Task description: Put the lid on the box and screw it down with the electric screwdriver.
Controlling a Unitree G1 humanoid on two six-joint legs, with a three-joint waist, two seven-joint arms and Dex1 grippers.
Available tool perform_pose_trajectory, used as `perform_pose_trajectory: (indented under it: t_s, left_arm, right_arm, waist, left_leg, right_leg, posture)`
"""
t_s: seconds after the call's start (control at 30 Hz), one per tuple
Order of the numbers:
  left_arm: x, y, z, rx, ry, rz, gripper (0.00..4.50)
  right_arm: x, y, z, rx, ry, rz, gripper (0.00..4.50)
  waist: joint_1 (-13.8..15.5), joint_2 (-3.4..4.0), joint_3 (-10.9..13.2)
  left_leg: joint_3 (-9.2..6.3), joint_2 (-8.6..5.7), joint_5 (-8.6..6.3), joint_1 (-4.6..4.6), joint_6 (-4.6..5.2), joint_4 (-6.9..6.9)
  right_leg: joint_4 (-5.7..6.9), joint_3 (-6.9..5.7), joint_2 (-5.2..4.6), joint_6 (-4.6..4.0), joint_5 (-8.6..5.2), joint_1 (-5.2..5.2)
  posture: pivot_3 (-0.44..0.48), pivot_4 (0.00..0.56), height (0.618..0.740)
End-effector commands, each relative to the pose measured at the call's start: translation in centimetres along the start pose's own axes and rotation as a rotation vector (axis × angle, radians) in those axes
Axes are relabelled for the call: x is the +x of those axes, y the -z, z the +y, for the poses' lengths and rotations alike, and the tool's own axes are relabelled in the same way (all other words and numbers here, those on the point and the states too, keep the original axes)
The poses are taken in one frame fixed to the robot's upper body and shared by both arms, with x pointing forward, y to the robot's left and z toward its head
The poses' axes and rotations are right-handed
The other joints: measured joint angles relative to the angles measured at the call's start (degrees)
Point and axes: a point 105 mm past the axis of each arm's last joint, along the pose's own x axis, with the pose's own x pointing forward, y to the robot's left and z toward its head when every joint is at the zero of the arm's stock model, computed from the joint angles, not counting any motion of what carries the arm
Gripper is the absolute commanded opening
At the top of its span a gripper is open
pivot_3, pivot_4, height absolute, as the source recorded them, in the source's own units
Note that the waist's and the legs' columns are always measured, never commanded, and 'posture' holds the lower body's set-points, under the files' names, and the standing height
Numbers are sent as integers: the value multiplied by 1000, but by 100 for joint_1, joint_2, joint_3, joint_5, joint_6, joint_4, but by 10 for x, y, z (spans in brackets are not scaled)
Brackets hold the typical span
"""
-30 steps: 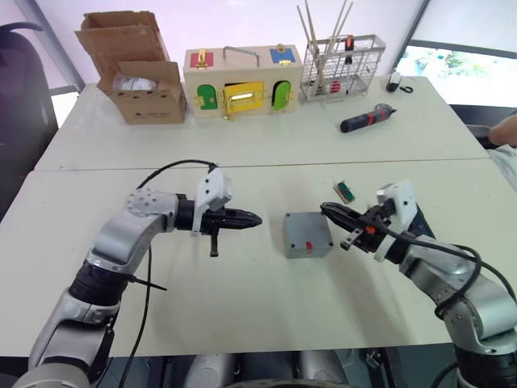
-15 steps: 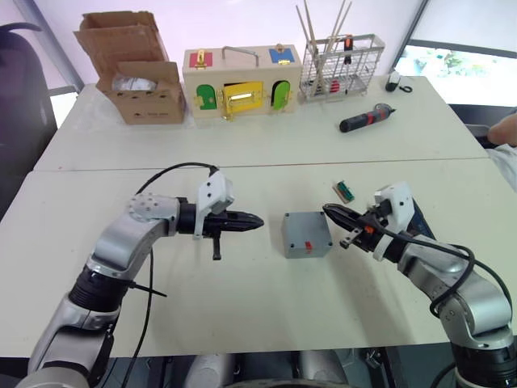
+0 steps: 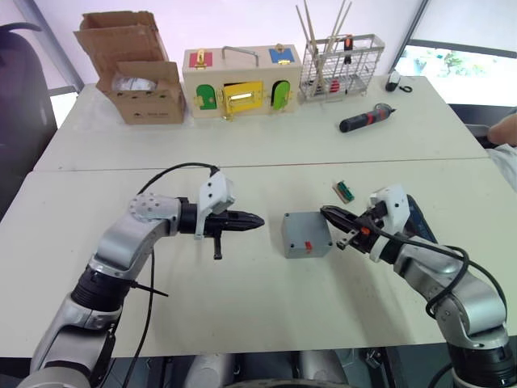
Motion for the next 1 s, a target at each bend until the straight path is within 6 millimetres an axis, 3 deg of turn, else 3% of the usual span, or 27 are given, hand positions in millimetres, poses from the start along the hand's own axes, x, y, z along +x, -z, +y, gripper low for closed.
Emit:
perform_pose_trajectory:
  t_s: [0.03,0.3,0.4,0.57,0.67,0.8,0.87,1.0]
  left_arm:
    - [0,-8,-1,41,0,-17,0]
    - [1,-9,-1,46,-4,-19,0]
    - [2,-9,0,43,-6,-24,0]
    - [2,-14,3,11,-16,-59,0]
    - [3,-16,5,8,-19,-73,0]
    - [5,-36,11,0,-8,-157,0]
    - [8,-56,10,-12,40,-238,0]
    - [20,-73,-2,37,138,-285,0]
  right_arm:
    - [0,-4,0,-13,5,-25,55]
    - [2,-2,1,-25,-1,-14,55]
    - [2,-3,0,-60,-3,-8,987]
    - [-2,-13,-2,-77,-4,-25,3439]
    - [-6,-24,-9,-97,20,-47,4338]
    - [-36,-52,-26,-33,43,-54,4486]
    - [-58,-62,-42,7,60,28,4486]
    - [-93,-78,-70,70,117,165,4486]
  waist:
    - [0,0,0]
    - [1,0,0]
    - [1,0,0]
    - [-1,0,0]
    - [-3,0,0]
    - [43,4,5]
    - [43,2,6]
    - [3,2,7]
  left_leg:
    - [0,0,0,0,0,0]
    - [0,0,0,0,0,0]
    - [0,0,0,0,0,0]
    - [0,0,0,0,0,0]
    - [0,0,0,0,0,0]
    - [-3,-2,0,-7,0,5]
    - [-6,-2,-1,-13,1,12]
    - [-2,-4,-5,-15,8,10]
  right_leg:
    - [0,0,0,0,0,0]
    - [0,0,0,0,0,0]
    - [0,0,0,0,0,0]
    - [0,0,0,0,0,0]
    - [0,0,0,0,0,0]
    - [0,-1,-1,0,0,1]
    - [-3,-3,-2,0,0,1]
    - [-9,-4,-7,0,0,1]
  posture:
    - [0,150,737]
    - [0,150,737]
    - [0,150,737]
    - [0,150,737]
    - [0,150,737]
    - [0,150,737]
    - [0,150,737]
    - [0,150,737]
